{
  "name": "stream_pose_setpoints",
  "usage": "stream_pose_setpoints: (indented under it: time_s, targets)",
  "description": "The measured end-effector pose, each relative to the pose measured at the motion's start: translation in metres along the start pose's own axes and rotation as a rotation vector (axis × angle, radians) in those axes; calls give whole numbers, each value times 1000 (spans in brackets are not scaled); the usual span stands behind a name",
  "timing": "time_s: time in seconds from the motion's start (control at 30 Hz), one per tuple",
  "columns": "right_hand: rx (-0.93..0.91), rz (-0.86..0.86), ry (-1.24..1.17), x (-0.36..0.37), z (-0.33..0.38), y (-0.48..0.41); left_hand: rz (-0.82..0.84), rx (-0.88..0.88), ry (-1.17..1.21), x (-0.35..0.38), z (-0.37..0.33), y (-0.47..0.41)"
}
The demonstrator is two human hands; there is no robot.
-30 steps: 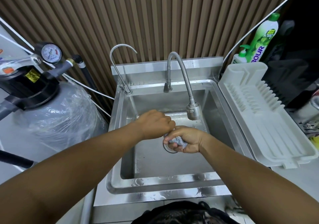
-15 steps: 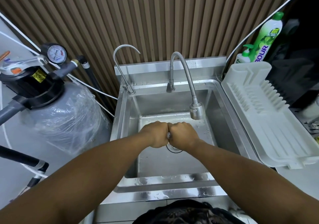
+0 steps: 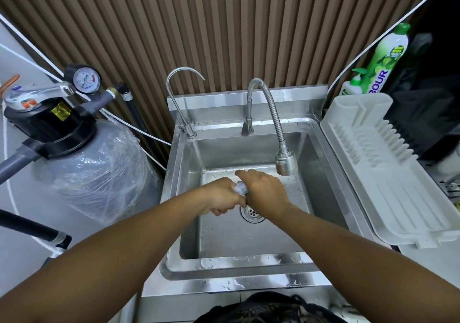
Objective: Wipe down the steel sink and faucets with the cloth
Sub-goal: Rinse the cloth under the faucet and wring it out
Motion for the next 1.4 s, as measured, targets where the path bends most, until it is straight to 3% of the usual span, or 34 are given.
stream_pose_setpoints:
  time_s: [0.07, 0.13, 0.23, 0.33, 0.47, 0.57, 0.67, 0.77, 0.9, 1.07, 1.27, 1.4]
  targets:
    - [168, 156, -97, 5, -3, 0, -250, 163, -330, -9, -3, 7]
    - [366, 281, -377, 11, -12, 2, -472, 351, -639, -12, -3, 14]
    - [523, 418, -844, 12, -12, 4, -599, 591, -1085, -5, -3, 18]
    - [557, 586, -1051, 7, -1, 4, -650, 627, -1333, -1, -6, 14]
    - [528, 755, -1039, 1, 7, 4, -695, 723, -1450, -1, -19, 17]
    - [496, 774, -978, -5, 6, 5, -617, 793, -1442, -2, -26, 17]
    - [482, 730, -925, -9, 3, 3, -497, 664, -1393, -2, -35, 18]
    - [428, 632, -715, -11, 0, -3, -417, 394, -1419, -3, -44, 20]
    - [266, 483, -282, -16, 2, -11, -355, 211, -1260, -8, -46, 17]
    - [-11, 320, 128, -34, 14, -19, -322, 130, -767, -22, -28, 9]
    - [-373, 181, 314, -51, 27, -42, -181, 137, 31, -22, -15, 21]
    - [-524, 131, 395, -71, 32, -54, -48, 44, 341, -17, -21, 30]
Point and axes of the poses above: each hand's wrist, its own y-axis away from the middle knuckle, its own x-axis out of the palm, z = x × y, the point moved 4 cm from there along -y, towards the middle knuckle, and after that the axes turned 6 degrees about z, right-handed, at the moved point
